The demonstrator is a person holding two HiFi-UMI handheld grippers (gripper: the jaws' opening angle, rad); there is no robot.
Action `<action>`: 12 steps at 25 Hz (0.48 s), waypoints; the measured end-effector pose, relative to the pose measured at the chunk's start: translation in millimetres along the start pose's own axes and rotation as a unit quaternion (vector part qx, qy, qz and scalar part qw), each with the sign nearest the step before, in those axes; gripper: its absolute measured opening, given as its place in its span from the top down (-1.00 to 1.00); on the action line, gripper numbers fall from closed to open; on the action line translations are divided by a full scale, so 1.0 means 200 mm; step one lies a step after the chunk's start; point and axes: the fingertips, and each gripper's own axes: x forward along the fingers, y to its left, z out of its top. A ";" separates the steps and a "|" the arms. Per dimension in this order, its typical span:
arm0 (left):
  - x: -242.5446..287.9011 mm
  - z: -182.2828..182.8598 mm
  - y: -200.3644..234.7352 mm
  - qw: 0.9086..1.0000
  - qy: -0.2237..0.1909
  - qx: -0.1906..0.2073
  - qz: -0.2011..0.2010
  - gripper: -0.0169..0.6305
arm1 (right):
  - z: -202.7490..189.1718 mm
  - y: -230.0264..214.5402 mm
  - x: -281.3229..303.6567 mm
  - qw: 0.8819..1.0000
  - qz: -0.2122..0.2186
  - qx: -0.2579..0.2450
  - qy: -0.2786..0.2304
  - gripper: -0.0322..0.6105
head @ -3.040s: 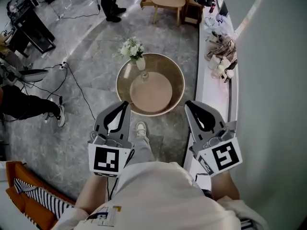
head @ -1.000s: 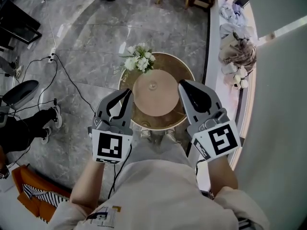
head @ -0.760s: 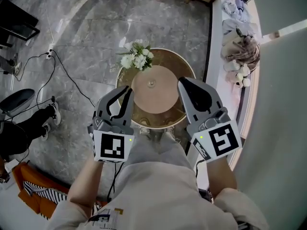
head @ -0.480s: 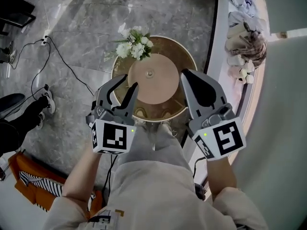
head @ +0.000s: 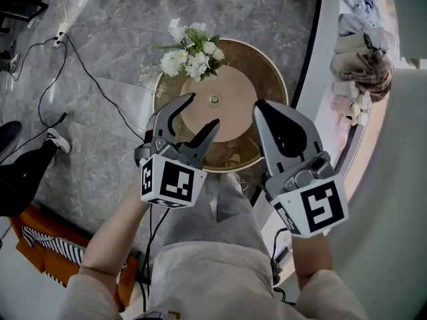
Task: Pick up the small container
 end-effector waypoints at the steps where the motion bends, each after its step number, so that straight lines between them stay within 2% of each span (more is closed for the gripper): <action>1: 0.04 -0.03 0.00 1.000 0.003 0.003 -0.004 0.10 | -0.03 0.00 0.03 1.000 0.005 0.000 0.003 0.87; 9: 0.29 -0.29 -0.04 0.999 0.017 -0.003 -0.035 -0.02 | -0.29 -0.02 0.24 0.999 0.026 0.009 0.025 0.87; 12: 0.38 -0.39 -0.06 0.999 0.016 -0.005 -0.041 -0.04 | -0.40 -0.04 0.30 0.999 0.022 0.029 0.039 0.87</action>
